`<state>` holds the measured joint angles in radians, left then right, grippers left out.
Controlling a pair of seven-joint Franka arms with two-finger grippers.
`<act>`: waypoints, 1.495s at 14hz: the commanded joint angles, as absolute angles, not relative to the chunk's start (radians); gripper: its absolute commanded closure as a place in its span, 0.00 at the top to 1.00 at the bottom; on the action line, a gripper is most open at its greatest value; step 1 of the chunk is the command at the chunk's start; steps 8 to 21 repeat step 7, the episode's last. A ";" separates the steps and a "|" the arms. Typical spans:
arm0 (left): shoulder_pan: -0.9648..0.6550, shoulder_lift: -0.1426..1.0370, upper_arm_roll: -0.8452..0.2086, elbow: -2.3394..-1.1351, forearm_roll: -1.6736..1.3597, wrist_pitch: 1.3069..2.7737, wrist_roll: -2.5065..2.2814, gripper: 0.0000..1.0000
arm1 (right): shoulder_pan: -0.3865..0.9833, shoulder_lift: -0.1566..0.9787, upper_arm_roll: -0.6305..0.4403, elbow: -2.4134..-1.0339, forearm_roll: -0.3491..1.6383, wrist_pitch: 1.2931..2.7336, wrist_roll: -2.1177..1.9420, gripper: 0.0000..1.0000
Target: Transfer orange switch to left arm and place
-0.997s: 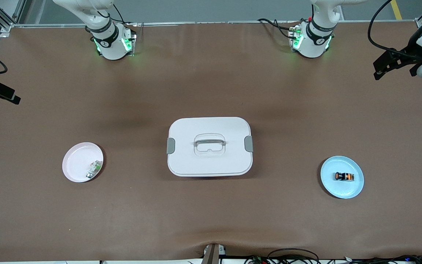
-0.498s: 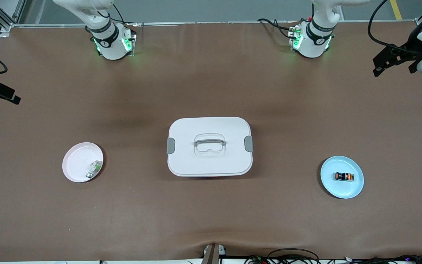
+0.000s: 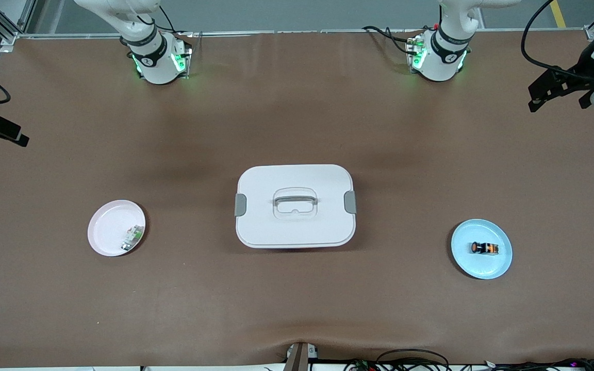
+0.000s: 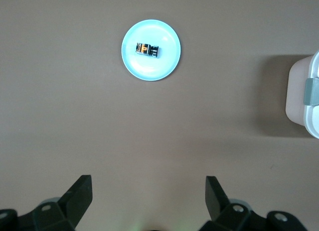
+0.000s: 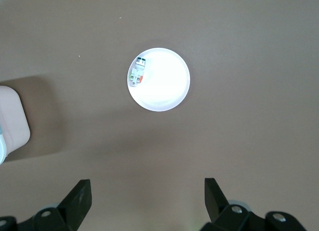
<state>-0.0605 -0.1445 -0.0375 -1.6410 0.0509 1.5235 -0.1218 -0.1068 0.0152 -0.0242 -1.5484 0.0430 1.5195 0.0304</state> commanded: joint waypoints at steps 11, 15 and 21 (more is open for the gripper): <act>-0.058 -0.101 -0.031 -1.592 0.017 1.463 -0.106 1.00 | -0.110 0.028 -0.018 -1.520 0.032 1.503 0.032 1.00; -0.058 -0.101 -0.031 -1.592 0.017 1.463 -0.106 1.00 | -0.110 0.028 -0.018 -1.520 0.032 1.503 0.032 1.00; -0.058 -0.101 -0.031 -1.592 0.017 1.463 -0.106 1.00 | -0.110 0.028 -0.018 -1.520 0.032 1.503 0.032 1.00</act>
